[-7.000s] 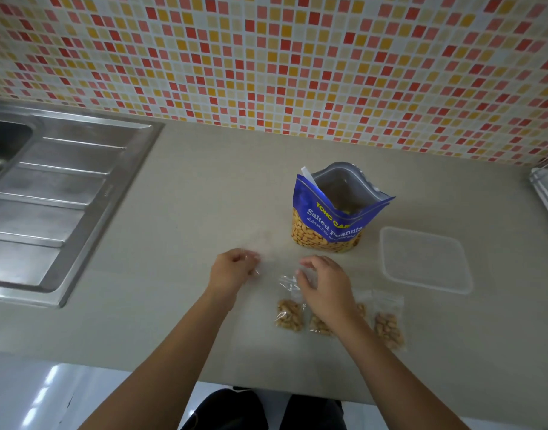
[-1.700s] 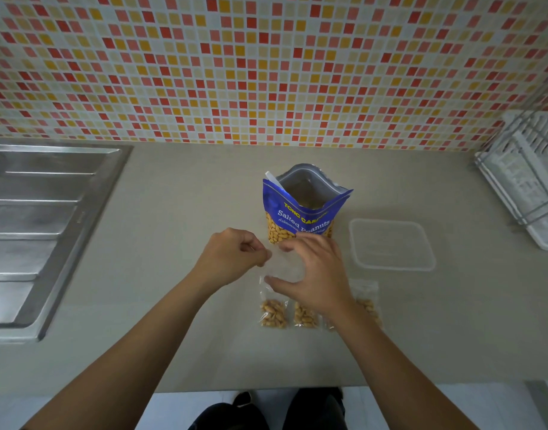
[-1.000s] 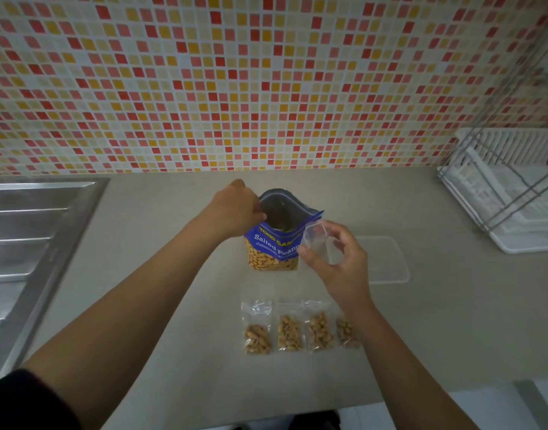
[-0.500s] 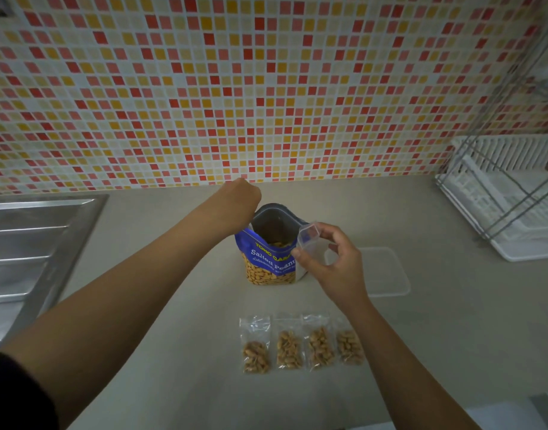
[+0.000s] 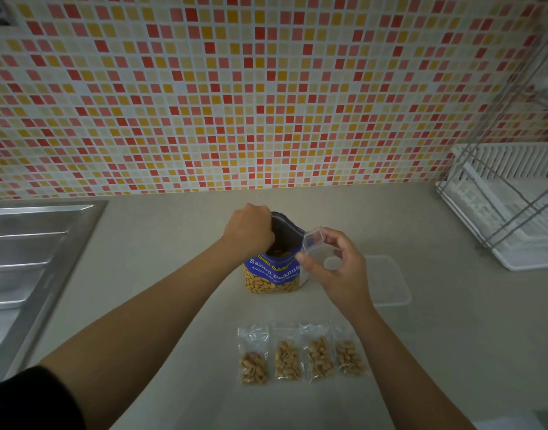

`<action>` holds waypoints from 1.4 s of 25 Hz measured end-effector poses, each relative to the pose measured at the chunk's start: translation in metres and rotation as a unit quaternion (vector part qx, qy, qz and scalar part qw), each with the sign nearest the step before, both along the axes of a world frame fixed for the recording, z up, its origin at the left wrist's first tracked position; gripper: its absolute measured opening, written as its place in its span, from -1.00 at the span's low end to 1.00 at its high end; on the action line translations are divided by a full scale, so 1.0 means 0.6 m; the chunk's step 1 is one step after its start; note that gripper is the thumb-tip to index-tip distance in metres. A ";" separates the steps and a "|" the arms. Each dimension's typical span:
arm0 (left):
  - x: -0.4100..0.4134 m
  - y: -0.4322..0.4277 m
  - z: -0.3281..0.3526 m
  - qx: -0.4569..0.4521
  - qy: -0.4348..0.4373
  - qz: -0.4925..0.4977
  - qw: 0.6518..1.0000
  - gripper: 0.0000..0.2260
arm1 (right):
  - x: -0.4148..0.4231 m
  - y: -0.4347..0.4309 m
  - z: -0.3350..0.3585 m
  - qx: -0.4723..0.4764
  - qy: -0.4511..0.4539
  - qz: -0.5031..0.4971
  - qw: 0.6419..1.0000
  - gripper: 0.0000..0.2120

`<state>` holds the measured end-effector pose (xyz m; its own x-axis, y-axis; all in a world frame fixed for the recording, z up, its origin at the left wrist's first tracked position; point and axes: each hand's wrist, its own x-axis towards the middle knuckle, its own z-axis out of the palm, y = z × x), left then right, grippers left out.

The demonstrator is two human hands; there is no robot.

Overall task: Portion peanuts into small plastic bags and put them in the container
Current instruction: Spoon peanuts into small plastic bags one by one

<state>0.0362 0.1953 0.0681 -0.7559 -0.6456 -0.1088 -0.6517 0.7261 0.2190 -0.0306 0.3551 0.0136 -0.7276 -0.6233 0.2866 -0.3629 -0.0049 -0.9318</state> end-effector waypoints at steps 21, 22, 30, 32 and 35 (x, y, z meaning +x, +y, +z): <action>0.035 -0.034 0.000 0.289 0.254 0.166 0.908 -0.81 | -0.009 -0.008 -0.002 0.026 -0.031 0.008 0.999 -0.54; 0.040 -0.038 -0.001 0.302 0.268 0.177 0.897 -0.80 | -0.008 -0.008 0.000 0.031 -0.025 0.004 0.999 -0.55; 0.084 -0.075 -0.016 0.328 0.321 0.195 0.866 -0.83 | -0.007 -0.014 0.013 0.095 0.066 -0.040 0.993 -0.53; 0.098 -0.084 -0.021 0.333 0.335 0.193 0.860 -0.83 | -0.005 -0.019 0.021 0.113 0.091 -0.046 0.988 -0.51; 0.115 -0.091 -0.024 0.348 0.355 0.206 0.843 -0.83 | -0.003 -0.026 0.031 0.163 0.141 -0.045 0.975 -0.52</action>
<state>0.1051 0.1408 0.0536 -0.5174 -0.8357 -0.1844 -0.3414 0.0040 0.9399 -0.0321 0.3394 0.0324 -0.7046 -0.6517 0.2808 -0.5905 0.3190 -0.7413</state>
